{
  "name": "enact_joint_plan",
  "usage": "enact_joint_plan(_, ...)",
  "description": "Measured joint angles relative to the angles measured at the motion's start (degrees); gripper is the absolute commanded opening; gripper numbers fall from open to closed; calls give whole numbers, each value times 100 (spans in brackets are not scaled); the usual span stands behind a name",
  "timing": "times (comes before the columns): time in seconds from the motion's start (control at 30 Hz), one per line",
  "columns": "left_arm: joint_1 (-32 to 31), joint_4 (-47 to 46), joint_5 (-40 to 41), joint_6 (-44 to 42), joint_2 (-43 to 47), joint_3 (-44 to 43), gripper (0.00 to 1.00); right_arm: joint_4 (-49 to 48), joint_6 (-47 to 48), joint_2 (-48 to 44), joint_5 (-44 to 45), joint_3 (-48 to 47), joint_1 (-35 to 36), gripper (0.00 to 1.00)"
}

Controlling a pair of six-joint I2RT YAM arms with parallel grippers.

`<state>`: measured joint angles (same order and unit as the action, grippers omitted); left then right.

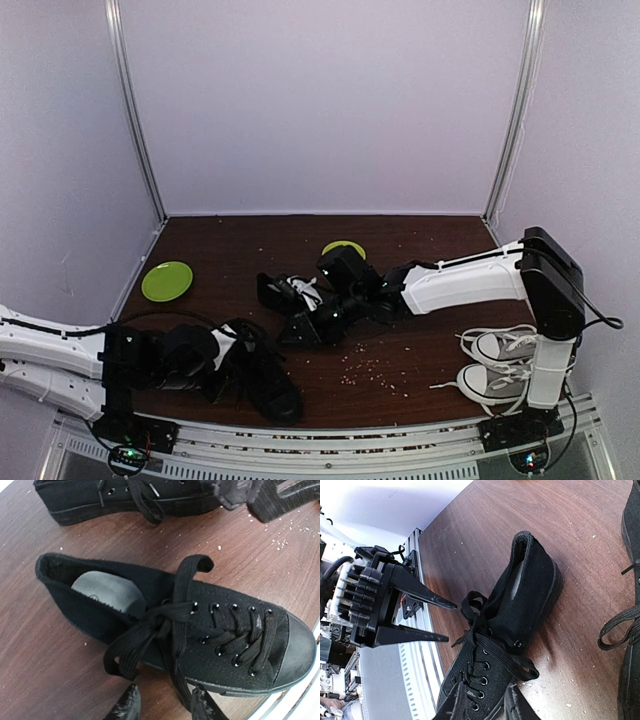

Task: Tie the shoes
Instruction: Adjust the crossed shoelace on the shoe.

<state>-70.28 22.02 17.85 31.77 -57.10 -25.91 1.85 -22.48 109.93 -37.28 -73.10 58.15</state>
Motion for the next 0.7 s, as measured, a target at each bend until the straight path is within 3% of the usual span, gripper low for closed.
enact_joint_plan(0.1, 17, -149, -79, -125, -162, -17, 38, -2, -4, 0, -2, 15, 0, 25)
enact_joint_plan(0.3, 24, -190, -68, -367, -831, -319, 27, -2, -4, 2, -11, 20, 0, 25)
enact_joint_plan(0.6, 146, -334, 13, -640, -892, -402, 21, -7, -4, 22, -26, 20, 0, 25)
enact_joint_plan(0.7, 146, -415, -48, -702, -973, -428, 10, -9, -4, 55, -31, 20, 0, 25)
